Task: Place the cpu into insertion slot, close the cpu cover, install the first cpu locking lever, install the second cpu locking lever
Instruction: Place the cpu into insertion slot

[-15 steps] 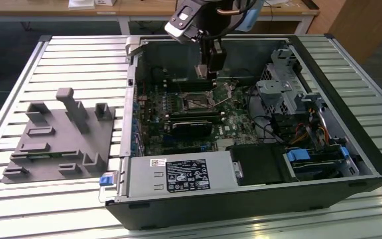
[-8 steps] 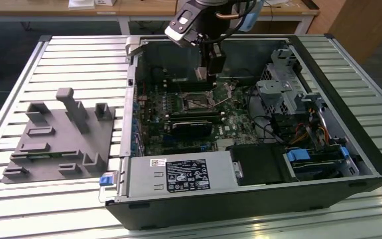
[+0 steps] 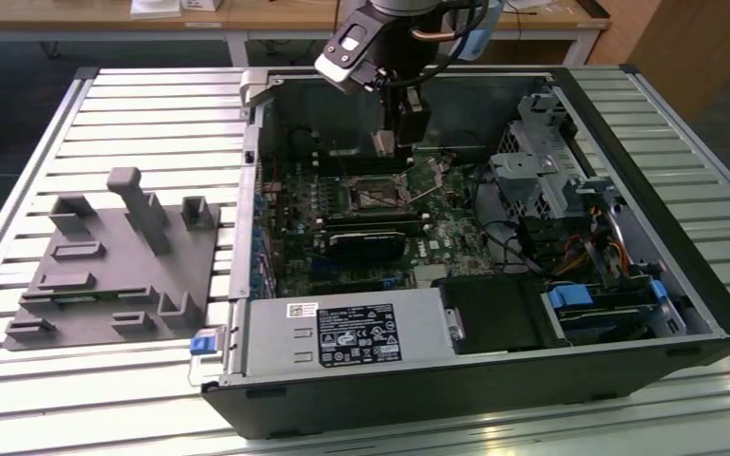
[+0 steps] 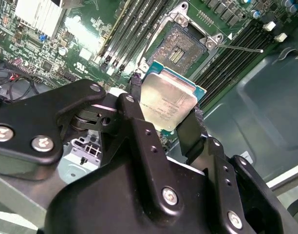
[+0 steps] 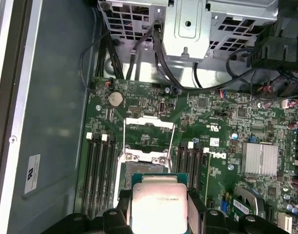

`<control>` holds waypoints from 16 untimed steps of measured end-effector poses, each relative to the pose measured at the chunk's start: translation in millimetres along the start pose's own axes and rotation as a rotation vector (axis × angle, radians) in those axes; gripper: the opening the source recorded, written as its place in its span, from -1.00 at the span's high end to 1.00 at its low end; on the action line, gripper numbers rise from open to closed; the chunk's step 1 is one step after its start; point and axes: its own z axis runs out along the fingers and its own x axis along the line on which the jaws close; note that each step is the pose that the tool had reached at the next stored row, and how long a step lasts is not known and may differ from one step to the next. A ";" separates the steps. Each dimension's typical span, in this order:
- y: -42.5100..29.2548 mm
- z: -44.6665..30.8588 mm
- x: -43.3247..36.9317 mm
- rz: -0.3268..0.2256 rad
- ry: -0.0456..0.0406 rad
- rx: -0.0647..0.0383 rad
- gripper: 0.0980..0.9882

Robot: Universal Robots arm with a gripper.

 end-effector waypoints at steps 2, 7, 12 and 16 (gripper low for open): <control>-0.1 1.2 0.0 0.000 0.0000 0.000 0.00; -0.3 4.2 0.0 0.000 0.0001 0.000 0.00; -0.6 8.3 0.1 0.000 -0.0001 0.000 0.00; -0.9 11.9 0.1 0.000 -0.0003 0.000 0.00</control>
